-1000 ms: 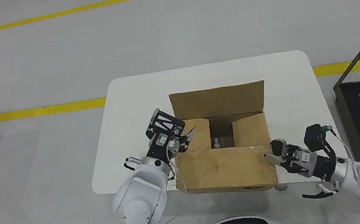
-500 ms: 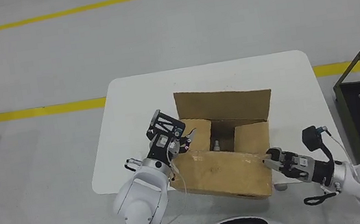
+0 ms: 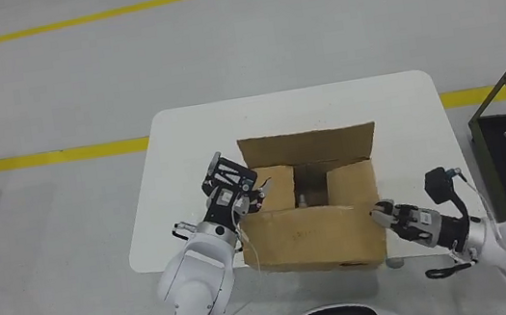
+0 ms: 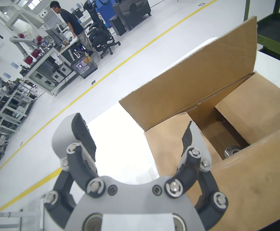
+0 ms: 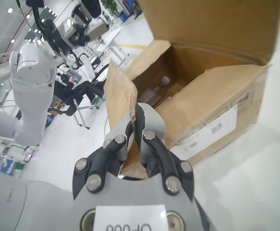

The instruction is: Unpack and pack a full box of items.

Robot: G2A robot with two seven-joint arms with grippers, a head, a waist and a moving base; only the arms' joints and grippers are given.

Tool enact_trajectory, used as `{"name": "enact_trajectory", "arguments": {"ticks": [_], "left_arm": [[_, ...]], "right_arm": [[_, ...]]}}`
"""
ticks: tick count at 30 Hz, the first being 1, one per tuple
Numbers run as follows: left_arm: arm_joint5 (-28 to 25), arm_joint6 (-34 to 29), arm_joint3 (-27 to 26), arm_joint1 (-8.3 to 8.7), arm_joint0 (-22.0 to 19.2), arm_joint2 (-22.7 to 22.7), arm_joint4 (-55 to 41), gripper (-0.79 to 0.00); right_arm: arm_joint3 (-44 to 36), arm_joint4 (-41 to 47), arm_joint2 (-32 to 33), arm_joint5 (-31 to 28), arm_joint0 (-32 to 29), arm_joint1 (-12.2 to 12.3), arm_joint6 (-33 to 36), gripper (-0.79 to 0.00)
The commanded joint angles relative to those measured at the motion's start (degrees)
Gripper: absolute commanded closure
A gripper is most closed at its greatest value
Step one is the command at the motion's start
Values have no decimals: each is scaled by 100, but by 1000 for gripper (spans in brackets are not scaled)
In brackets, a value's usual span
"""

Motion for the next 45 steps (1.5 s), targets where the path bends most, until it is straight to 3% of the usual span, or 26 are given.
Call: {"name": "enact_trajectory", "arguments": {"ticks": [1,10,17,23,26,31,38,45], "left_arm": [[26,-42,26,4,-31,-33,-24,-785],[19,-98,56,23,-154,-106,-91,-785],[-319,-263,65,55,-223,-84,-81,-785],[-795,-503,45,85,-289,1,-174,-785],[-980,-615,26,97,-344,50,-211,-785],[-1212,-739,24,118,-393,101,-294,-785],[-1443,-999,-106,148,-397,117,-514,-785],[-1384,-1057,-159,174,-392,120,-543,-785]], "right_arm": [[-106,-421,63,-18,-26,-22,-690,0],[-484,-3042,125,-375,-57,-71,-2867,0],[-459,-4756,47,-439,-355,-75,-4248,0],[-349,-5263,-16,-389,-542,-61,-4908,-9],[-319,-5245,11,-515,-578,-41,-4965,-259],[-209,-4739,79,-904,-636,-6,-4815,-379],[-156,-4024,158,-1642,-681,82,-4177,-388],[-436,-3425,-39,-1642,-846,334,-3147,-376]]}}
